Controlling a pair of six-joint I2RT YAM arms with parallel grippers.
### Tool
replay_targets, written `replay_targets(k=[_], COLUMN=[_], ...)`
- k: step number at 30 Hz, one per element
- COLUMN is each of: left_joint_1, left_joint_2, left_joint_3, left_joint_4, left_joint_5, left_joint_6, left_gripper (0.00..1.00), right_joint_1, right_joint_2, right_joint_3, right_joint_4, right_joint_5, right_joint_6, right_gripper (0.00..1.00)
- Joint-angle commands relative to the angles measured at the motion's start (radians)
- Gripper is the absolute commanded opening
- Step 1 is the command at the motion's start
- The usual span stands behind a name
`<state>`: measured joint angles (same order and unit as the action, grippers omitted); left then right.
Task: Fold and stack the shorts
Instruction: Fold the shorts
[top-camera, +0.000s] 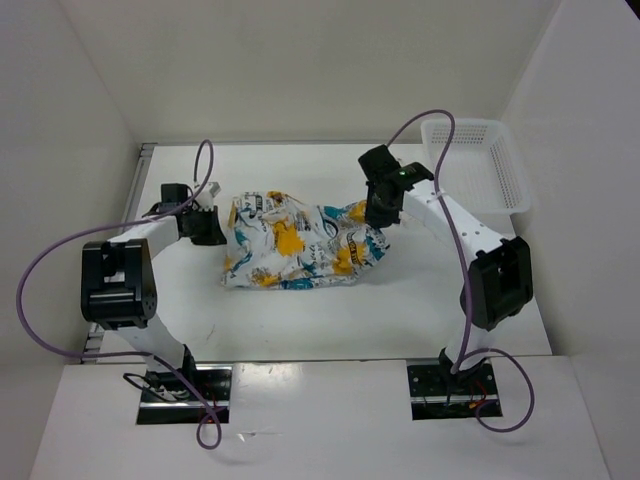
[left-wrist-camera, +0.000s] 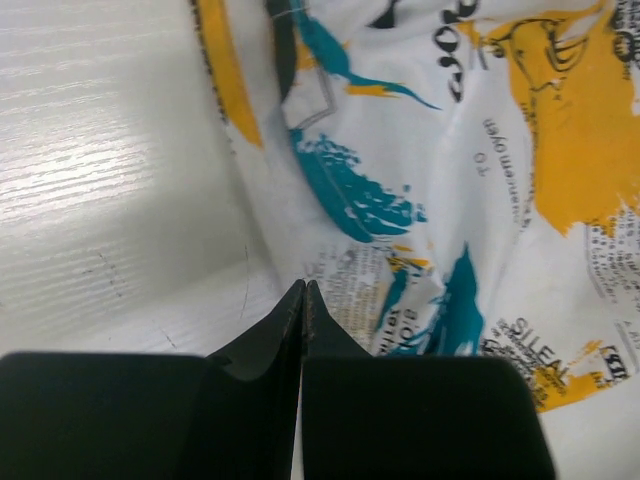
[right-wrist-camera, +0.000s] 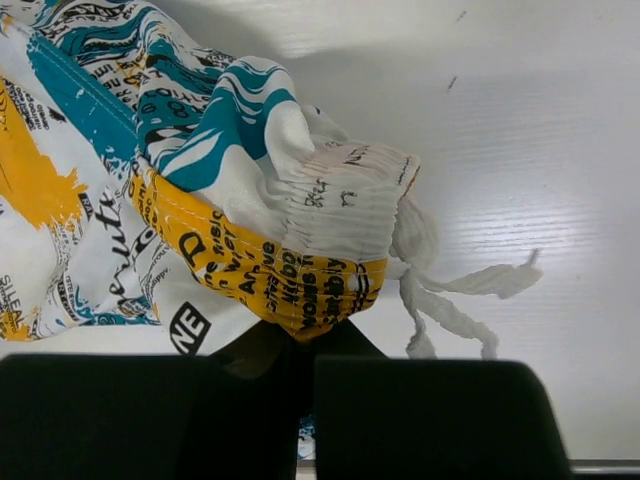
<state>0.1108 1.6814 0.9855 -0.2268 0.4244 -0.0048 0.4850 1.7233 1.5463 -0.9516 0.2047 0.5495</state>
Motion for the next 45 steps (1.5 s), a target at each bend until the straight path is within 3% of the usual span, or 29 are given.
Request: replay_targets(k=[1, 9, 13, 17, 26, 33, 36, 37, 38, 39, 40, 44, 45], left_joint_1=[-0.014, -0.117, -0.152, -0.152, -0.161, -0.161, -0.161, -0.161, -0.161, -0.161, -0.161, -0.152, -0.152], left_joint_2=[0.032, 0.121, 0.146, 0.166, 0.175, 0.175, 0.184, 0.184, 0.184, 0.184, 0.184, 0.184, 0.184], left_joint_3=[-0.004, 0.033, 0.016, -0.005, -0.005, -0.005, -0.015, -0.015, -0.015, -0.004, -0.004, 0.005, 0.005], left_joint_4=[0.063, 0.116, 0.165, 0.188, 0.199, 0.199, 0.199, 0.199, 0.199, 0.199, 0.189, 0.178, 0.178], left_joint_5=[0.027, 0.073, 0.050, 0.083, 0.083, 0.093, 0.103, 0.103, 0.103, 0.103, 0.103, 0.113, 0.113], left_joint_6=[0.005, 0.005, 0.005, 0.005, 0.005, 0.005, 0.005, 0.005, 0.005, 0.005, 0.005, 0.005, 0.005], left_gripper=[0.00, 0.00, 0.00, 0.00, 0.00, 0.00, 0.00, 0.00, 0.00, 0.00, 0.00, 0.00, 0.00], right_joint_1=[-0.052, -0.125, -0.125, -0.036, 0.160, 0.218, 0.253, 0.262, 0.271, 0.271, 0.271, 0.283, 0.283], right_joint_2=[-0.079, -0.146, -0.122, -0.062, 0.192, 0.439, 0.582, 0.693, 0.767, 0.857, 0.918, 0.906, 0.895], right_joint_3=[-0.052, -0.095, -0.035, 0.067, 0.410, 0.708, 0.938, 1.132, 1.267, 1.568, 1.560, 1.523, 1.503], right_joint_4=[0.073, 0.073, 0.062, 0.030, -0.018, -0.071, -0.151, -0.189, -0.302, -0.355, -0.355, -0.355, -0.355], right_joint_5=[0.041, 0.055, 0.032, 0.021, -0.053, -0.106, -0.116, -0.116, -0.116, -0.131, -0.201, -0.190, -0.176], right_joint_6=[-0.039, -0.088, -0.088, -0.063, 0.053, 0.102, 0.102, 0.102, 0.102, 0.102, 0.080, 0.098, 0.098], right_gripper=[0.00, 0.00, 0.00, 0.00, 0.00, 0.00, 0.00, 0.01, 0.04, 0.23, 0.41, 0.54, 0.67])
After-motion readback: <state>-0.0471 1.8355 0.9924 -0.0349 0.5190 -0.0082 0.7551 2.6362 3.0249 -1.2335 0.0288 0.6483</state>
